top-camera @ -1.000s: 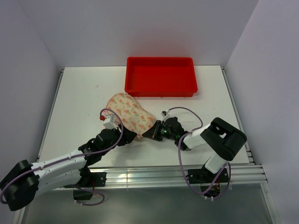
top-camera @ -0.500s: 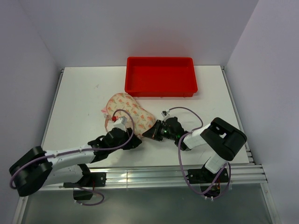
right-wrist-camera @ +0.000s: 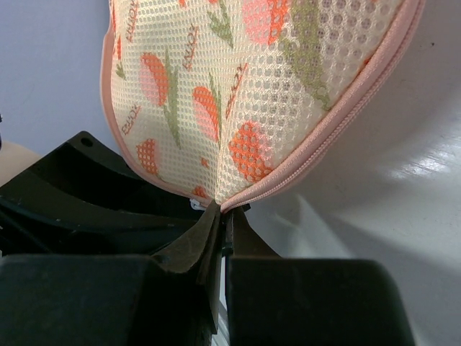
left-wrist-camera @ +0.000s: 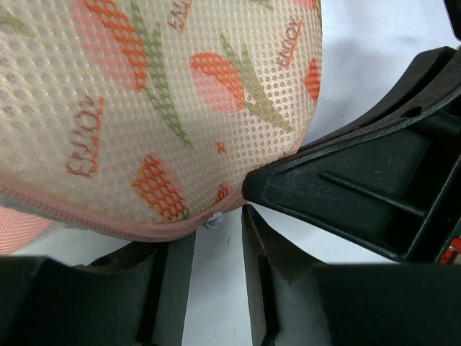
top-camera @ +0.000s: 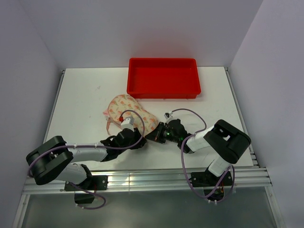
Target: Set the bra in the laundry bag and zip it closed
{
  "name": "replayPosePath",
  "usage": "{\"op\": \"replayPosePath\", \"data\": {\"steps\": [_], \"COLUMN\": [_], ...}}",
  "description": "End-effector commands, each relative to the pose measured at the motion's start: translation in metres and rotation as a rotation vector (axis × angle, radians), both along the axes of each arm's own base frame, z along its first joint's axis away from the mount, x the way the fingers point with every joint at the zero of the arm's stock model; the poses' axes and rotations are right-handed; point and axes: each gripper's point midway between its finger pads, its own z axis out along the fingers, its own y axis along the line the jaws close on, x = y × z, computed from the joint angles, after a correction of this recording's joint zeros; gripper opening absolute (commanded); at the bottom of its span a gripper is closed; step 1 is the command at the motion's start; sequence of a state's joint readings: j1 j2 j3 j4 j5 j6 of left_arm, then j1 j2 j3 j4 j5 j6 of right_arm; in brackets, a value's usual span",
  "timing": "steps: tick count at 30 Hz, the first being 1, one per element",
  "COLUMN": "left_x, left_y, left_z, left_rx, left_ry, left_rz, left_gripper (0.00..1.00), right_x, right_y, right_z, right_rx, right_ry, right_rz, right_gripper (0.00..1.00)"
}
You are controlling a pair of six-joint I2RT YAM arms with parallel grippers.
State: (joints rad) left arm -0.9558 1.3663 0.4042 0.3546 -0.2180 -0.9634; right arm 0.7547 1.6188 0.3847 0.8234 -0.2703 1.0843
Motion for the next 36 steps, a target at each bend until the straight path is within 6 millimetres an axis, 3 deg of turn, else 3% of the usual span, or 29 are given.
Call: {"op": "replayPosePath", "data": {"steps": [1,3,4,5,7,13,19,24,28,32,34,35,36], "left_x": [0.018,0.02,0.021,0.02,0.019,0.01,0.009,0.023,0.03,0.03,0.025,0.021,0.019], "left_y": [-0.012,-0.011,-0.01,-0.009,-0.006,0.012,0.068,0.114,0.132,0.125,0.108,0.096,0.09], "left_z": [0.025,0.029,0.03,0.03,0.031,0.02,0.0,0.005,0.016,0.023,0.027,0.029,0.031], "left_rx": [-0.048,-0.048,-0.05,-0.052,-0.056,-0.035,0.037,0.08,0.072,0.025,-0.029,-0.053,-0.066], "left_ry": [-0.087,-0.111,-0.114,-0.116,-0.119,-0.103,-0.095,-0.111,-0.136,-0.149,-0.143,-0.146,-0.142], "left_rz": [0.052,0.071,0.078,0.08,0.093,0.115,0.227,0.358,0.422,0.396,0.329,0.296,0.285], "left_gripper": [0.38,0.31,0.16,0.08,0.0,0.0,0.0,0.0,0.0,0.0,0.0,0.0,0.0], "right_x": [0.003,0.001,0.0,-0.002,-0.002,-0.001,0.004,0.0,0.01,0.031,0.045,0.045,0.044], "right_y": [0.002,0.002,0.001,0.0,-0.001,-0.009,-0.037,-0.059,-0.078,-0.1,-0.1,-0.099,-0.096], "right_z": [0.013,0.012,0.01,0.009,0.008,0.009,0.001,-0.007,-0.012,-0.011,-0.001,0.001,0.003], "right_rx": [0.032,0.025,0.02,0.016,0.015,-0.007,-0.043,-0.076,-0.139,-0.221,-0.255,-0.259,-0.246], "right_ry": [-0.061,-0.068,-0.065,-0.062,-0.061,-0.081,-0.073,-0.07,-0.079,-0.079,-0.117,-0.112,-0.115], "right_rz": [0.001,0.004,0.005,0.005,0.002,-0.02,-0.061,-0.055,-0.087,-0.149,-0.149,-0.142,-0.132], "right_gripper": [0.0,0.0,0.0,0.0,0.0,0.0,0.0,0.0,0.0,0.0,0.07,0.27,0.38]}}
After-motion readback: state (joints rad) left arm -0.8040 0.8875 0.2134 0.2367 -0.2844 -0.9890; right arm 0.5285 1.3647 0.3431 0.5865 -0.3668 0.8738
